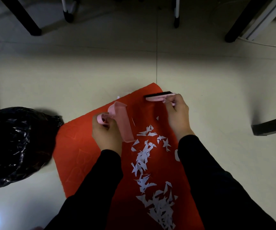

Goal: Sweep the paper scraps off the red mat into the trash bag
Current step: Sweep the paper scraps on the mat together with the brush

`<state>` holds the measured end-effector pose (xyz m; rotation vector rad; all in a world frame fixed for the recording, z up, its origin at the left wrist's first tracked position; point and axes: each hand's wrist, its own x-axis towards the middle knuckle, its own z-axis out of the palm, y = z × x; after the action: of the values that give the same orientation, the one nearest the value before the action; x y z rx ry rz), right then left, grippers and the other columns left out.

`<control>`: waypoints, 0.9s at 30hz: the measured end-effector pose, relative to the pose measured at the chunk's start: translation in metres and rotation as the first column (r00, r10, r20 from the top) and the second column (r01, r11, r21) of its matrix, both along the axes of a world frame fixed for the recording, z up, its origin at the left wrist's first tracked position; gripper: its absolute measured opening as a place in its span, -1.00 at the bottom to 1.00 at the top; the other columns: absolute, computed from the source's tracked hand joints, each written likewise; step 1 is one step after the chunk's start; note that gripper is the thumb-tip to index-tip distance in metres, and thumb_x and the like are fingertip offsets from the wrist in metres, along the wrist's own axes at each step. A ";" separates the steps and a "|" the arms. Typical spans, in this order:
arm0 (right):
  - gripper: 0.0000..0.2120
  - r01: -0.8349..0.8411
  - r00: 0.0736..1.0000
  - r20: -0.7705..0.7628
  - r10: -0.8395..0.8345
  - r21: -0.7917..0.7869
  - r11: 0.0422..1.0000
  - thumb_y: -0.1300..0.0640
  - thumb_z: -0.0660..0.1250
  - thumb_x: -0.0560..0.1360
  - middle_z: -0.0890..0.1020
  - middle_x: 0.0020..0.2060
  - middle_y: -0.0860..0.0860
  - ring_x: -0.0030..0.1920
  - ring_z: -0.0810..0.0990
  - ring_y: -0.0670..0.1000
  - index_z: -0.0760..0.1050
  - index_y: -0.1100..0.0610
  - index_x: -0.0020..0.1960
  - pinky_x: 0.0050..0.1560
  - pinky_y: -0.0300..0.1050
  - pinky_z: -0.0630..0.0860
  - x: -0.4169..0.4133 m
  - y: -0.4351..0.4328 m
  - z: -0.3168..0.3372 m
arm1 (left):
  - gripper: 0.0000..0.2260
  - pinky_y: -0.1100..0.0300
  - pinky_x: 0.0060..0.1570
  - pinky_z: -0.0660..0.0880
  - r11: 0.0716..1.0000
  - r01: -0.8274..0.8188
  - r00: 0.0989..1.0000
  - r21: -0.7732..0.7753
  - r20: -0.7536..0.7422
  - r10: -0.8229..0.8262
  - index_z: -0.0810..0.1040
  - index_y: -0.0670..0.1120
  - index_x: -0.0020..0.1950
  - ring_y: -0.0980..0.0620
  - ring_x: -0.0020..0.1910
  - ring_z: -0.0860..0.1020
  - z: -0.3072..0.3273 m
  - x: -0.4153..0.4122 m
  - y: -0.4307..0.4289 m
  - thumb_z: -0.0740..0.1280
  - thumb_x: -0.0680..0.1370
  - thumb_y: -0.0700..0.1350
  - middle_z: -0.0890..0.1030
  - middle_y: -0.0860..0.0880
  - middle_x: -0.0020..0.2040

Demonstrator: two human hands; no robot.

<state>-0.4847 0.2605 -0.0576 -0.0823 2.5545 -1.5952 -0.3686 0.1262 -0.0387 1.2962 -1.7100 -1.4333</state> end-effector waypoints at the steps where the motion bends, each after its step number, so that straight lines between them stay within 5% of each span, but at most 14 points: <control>1: -0.93 -0.011 1.000 0.008 0.011 0.001 1.000 0.23 0.19 0.58 0.59 -0.04 0.17 -0.16 0.47 -0.05 0.42 0.15 -0.07 -0.25 -0.57 0.33 -0.002 0.000 -0.004 | -0.90 0.42 -0.37 0.39 1.000 0.002 1.000 -0.001 0.003 -0.002 0.46 -0.10 -0.03 0.16 -0.36 0.43 0.000 -0.001 0.000 0.18 0.57 -0.25 0.46 0.09 -0.31; 4: -0.93 -0.047 0.998 0.040 0.046 0.030 0.998 0.22 0.17 0.59 0.58 0.01 0.18 -0.12 0.47 0.01 0.39 0.12 -0.06 -0.25 -0.58 0.32 -0.004 0.003 -0.013 | -0.91 0.51 -0.42 0.35 1.000 0.004 1.000 -0.014 0.002 -0.004 0.45 -0.09 -0.05 0.19 -0.36 0.43 0.001 -0.004 0.000 0.17 0.58 -0.23 0.46 0.09 -0.30; 9: -0.91 -0.057 0.993 0.112 0.048 0.078 0.995 0.22 0.15 0.59 0.61 -0.09 0.22 -0.33 0.46 -0.03 0.39 0.15 -0.08 -0.43 -0.42 0.34 0.004 0.010 -0.013 | -0.91 0.54 -0.44 0.34 0.999 0.014 1.000 -0.032 0.004 -0.014 0.44 -0.10 -0.06 0.39 -0.46 0.43 0.005 -0.006 0.001 0.15 0.59 -0.21 0.44 0.10 -0.31; 16: -0.76 0.129 0.991 0.052 -0.125 -0.072 0.989 0.28 0.17 0.52 0.61 -0.13 0.20 -0.11 0.61 0.16 0.38 0.03 -0.27 -0.09 -0.04 0.56 -0.010 0.011 0.018 | -0.91 0.53 -0.44 0.34 0.999 0.020 1.000 -0.036 -0.001 -0.020 0.42 -0.09 -0.07 0.21 -0.37 0.41 0.012 -0.007 0.002 0.17 0.59 -0.23 0.44 0.10 -0.31; 22: -0.88 0.044 0.993 0.103 -0.051 0.068 0.997 0.25 0.13 0.56 0.55 -0.15 0.13 -0.26 0.49 0.00 0.39 0.16 -0.13 -0.40 -0.44 0.35 -0.008 0.004 0.012 | -0.92 0.52 -0.43 0.36 1.000 0.008 1.000 -0.027 -0.009 -0.008 0.42 -0.09 -0.07 0.21 -0.38 0.42 0.012 -0.007 -0.001 0.17 0.59 -0.22 0.44 0.09 -0.31; 25: -0.87 -0.023 0.989 0.150 0.008 0.100 0.995 0.28 0.13 0.55 0.57 -0.18 0.15 -0.35 0.46 -0.05 0.41 0.19 -0.13 -0.48 -0.46 0.32 0.003 0.004 0.003 | -0.90 0.52 -0.43 0.36 0.999 0.007 1.000 -0.032 -0.009 -0.007 0.43 -0.08 -0.08 0.30 -0.42 0.46 0.009 -0.006 -0.002 0.18 0.58 -0.24 0.45 0.10 -0.31; 27: -0.81 0.010 0.989 0.144 -0.017 0.043 0.999 0.29 0.14 0.53 0.61 -0.18 0.18 -0.27 0.55 0.04 0.40 0.13 -0.22 -0.34 -0.34 0.44 0.005 0.005 0.007 | -0.90 0.52 -0.44 0.36 1.000 0.010 1.000 -0.026 -0.014 -0.010 0.44 -0.08 -0.07 0.23 -0.39 0.46 0.008 -0.007 -0.002 0.18 0.58 -0.25 0.46 0.09 -0.30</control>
<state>-0.4793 0.2650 -0.0504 0.0532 2.4814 -1.4921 -0.3755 0.1243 -0.0304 1.2626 -1.7228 -1.4180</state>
